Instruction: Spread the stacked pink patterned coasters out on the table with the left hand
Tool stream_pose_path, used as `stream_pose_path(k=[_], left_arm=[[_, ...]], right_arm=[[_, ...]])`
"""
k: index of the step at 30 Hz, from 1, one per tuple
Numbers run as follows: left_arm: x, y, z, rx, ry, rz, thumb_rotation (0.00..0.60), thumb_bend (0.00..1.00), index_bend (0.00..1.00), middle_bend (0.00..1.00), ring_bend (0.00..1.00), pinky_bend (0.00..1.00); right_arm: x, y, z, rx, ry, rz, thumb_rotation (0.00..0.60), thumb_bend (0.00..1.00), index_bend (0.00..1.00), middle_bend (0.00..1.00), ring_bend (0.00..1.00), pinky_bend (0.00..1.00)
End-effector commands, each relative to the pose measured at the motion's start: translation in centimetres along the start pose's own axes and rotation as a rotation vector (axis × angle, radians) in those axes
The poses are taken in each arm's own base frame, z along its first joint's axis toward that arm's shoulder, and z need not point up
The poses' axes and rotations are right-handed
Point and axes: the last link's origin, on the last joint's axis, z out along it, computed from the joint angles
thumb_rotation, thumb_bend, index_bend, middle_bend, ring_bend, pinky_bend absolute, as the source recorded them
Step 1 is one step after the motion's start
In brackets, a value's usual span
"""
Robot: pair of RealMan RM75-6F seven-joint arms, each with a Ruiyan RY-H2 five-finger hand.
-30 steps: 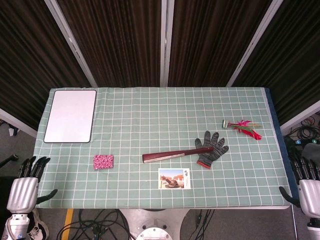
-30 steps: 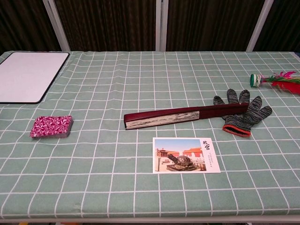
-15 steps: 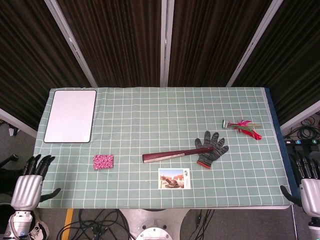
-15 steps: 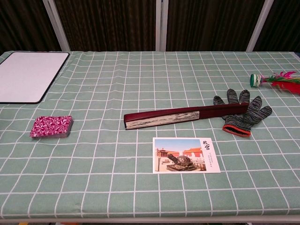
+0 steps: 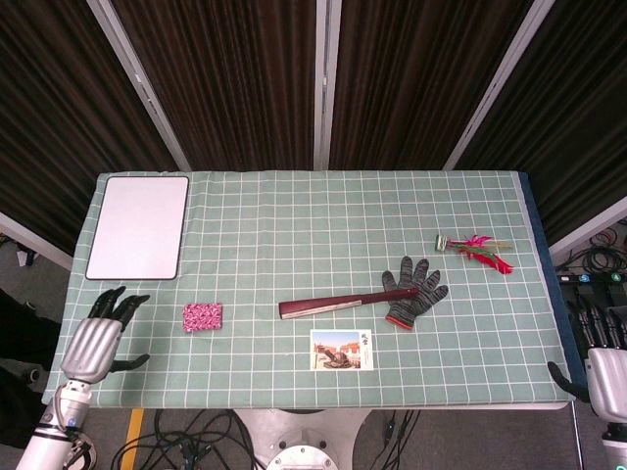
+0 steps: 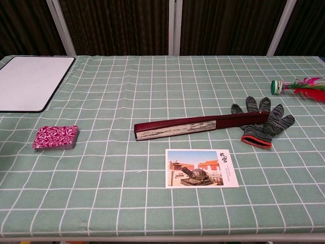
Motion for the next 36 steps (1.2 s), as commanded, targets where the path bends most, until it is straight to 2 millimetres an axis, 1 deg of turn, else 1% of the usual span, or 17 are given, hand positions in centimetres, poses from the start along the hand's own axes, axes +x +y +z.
stream_pose_path(k=[1,3,6,7,13,17,20,26,36], left_arm=[[-0.7,2.0,1.9,0.009,-0.045,0.053,0.600,0.09,0.19,0.18,0.04,0.09],[-1.3,3.1,2.6,0.023,-0.068,0.085,0.600,0.09,0.19,0.19,0.04,0.10],[-2.1,4.2,3.5,0.034,-0.108,0.112,0.600,0.09,0.19,0.19,0.04,0.10],[-2.2,4.4,4.4,0.039,-0.123,0.131,0.600,0.09,0.19,0.19,0.04,0.10],[-3.1,5.5,6.2,0.055,-0.174,0.172,0.600,0.09,0.19,0.19,0.04,0.10],[-3.4,6.0,6.9,0.050,-0.171,0.176,0.600,0.09,0.19,0.19,0.04,0.10],[-3.8,6.5,7.3,0.030,-0.171,0.188,0.600,0.09,0.21,0.20,0.04,0.10],[-5.3,7.3,7.8,-0.014,-0.187,0.221,0.600,0.09,0.24,0.24,0.04,0.10],[-6.6,8.2,9.1,-0.010,-0.180,0.347,0.600,0.09,0.27,0.25,0.04,0.10]], right_arm=[[0.1,-0.2,0.1,0.007,0.001,0.001,0.600,0.14,0.00,0.00,0.00,0.00],[0.5,-0.4,0.2,0.016,0.011,-0.001,0.600,0.14,0.00,0.00,0.00,0.00],[1.0,-0.7,0.3,0.026,0.027,-0.002,0.600,0.14,0.00,0.00,0.00,0.00],[1.1,-0.8,0.3,0.029,0.030,0.000,0.600,0.14,0.00,0.00,0.00,0.00],[1.1,-1.1,0.1,0.037,0.021,0.008,0.600,0.15,0.00,0.00,0.00,0.00],[1.0,-1.0,0.2,0.028,0.013,0.010,0.600,0.14,0.00,0.00,0.00,0.00],[0.9,-1.1,0.3,0.029,0.010,0.009,0.600,0.14,0.00,0.00,0.00,0.00],[0.8,-1.0,0.2,0.022,0.005,0.007,0.600,0.14,0.00,0.00,0.00,0.00],[0.9,-0.8,0.1,0.014,0.004,0.010,0.600,0.14,0.00,0.00,0.00,0.00]])
